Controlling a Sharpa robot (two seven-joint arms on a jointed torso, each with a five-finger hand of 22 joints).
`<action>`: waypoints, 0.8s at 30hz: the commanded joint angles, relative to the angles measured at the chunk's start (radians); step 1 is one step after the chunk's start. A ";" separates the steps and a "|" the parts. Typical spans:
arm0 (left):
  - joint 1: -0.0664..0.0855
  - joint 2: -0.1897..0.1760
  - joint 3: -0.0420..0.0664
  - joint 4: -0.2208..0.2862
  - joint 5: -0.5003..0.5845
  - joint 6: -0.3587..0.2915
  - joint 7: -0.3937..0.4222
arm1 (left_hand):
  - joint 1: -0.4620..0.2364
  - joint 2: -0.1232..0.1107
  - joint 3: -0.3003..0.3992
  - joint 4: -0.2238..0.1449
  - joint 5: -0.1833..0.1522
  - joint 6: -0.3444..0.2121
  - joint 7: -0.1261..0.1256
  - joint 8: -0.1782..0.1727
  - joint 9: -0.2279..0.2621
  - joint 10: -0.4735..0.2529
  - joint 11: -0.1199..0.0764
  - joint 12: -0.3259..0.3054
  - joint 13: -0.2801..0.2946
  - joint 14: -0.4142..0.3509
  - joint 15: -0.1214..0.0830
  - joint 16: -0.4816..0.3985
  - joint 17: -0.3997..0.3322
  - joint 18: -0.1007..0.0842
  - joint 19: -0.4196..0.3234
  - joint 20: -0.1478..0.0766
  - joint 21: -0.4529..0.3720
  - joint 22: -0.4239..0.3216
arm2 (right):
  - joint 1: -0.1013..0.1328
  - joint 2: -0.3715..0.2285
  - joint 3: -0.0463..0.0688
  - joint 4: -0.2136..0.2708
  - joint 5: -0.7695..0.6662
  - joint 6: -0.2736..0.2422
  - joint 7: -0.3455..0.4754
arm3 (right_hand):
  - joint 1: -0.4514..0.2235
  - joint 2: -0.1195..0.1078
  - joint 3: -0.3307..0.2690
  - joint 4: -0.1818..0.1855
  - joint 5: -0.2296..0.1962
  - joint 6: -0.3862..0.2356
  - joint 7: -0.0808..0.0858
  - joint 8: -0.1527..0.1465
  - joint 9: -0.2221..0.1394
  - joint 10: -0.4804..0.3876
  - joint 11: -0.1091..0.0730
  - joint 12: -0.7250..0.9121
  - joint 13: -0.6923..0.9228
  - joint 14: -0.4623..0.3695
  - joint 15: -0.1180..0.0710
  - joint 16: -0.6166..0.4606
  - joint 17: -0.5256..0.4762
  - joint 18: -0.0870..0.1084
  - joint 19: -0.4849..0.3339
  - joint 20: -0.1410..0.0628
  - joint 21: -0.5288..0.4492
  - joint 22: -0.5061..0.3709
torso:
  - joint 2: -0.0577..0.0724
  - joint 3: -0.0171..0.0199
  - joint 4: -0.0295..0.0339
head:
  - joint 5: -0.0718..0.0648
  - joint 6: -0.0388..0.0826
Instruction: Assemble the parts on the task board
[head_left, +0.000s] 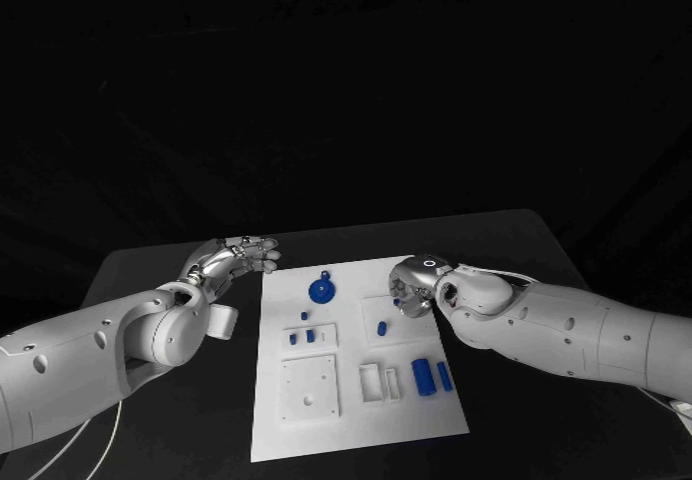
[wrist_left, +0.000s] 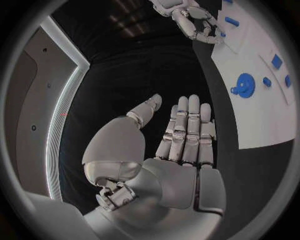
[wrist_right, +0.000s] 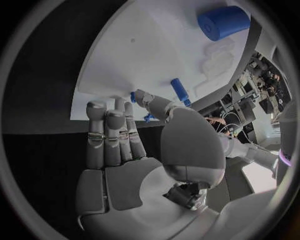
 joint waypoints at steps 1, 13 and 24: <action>0.001 0.002 0.001 0.002 0.008 0.014 0.011 | -0.011 0.001 -0.005 0.002 -0.002 -0.005 0.004 0.004 -0.001 -0.007 -0.003 -0.005 -0.002 0.004 0.000 -0.006 0.001 -0.003 -0.003 0.003 -0.005 0.002 | -0.012 0.007 -0.006 -0.001 -0.016 0.040 0.000 | 0.000 0.017 0.004 -0.005 -0.005 0.017 -0.003 0.009 0.003 0.043 0.001 0.010 0.008 0.000 -0.011 0.007 -0.002 0.084 0.006 0.000 0.002 0.019 | 0.000 -0.0003 -0.0001 | 0.001 -0.002; 0.001 0.002 0.001 -0.002 0.012 0.011 0.003 | -0.011 0.001 -0.006 0.000 -0.001 -0.005 0.004 0.005 -0.002 -0.008 -0.002 -0.005 -0.003 0.006 0.000 -0.009 0.003 -0.002 -0.001 0.003 -0.005 0.002 | -0.021 0.012 -0.009 -0.003 -0.021 0.060 0.004 | -0.002 0.050 0.007 -0.036 -0.002 0.052 -0.017 0.021 0.009 0.072 -0.013 0.019 0.041 0.002 -0.024 0.012 -0.006 0.084 0.007 0.002 0.015 0.023 | 0.000 -0.0013 0.0001 | 0.003 -0.007; 0.001 0.002 0.001 -0.003 0.013 0.011 -0.001 | -0.012 0.000 -0.007 0.000 -0.001 -0.006 0.004 0.006 -0.002 -0.010 -0.002 -0.005 -0.003 0.008 0.000 -0.012 0.005 -0.001 0.000 0.003 -0.005 0.003 | -0.024 0.022 -0.014 -0.010 -0.051 0.062 -0.009 | -0.009 0.052 0.006 -0.047 -0.002 0.063 -0.022 0.023 0.011 0.079 -0.016 0.020 0.054 0.002 -0.027 0.014 -0.007 0.084 0.006 0.005 0.023 0.023 | 0.000 -0.0013 -0.0002 | 0.004 -0.009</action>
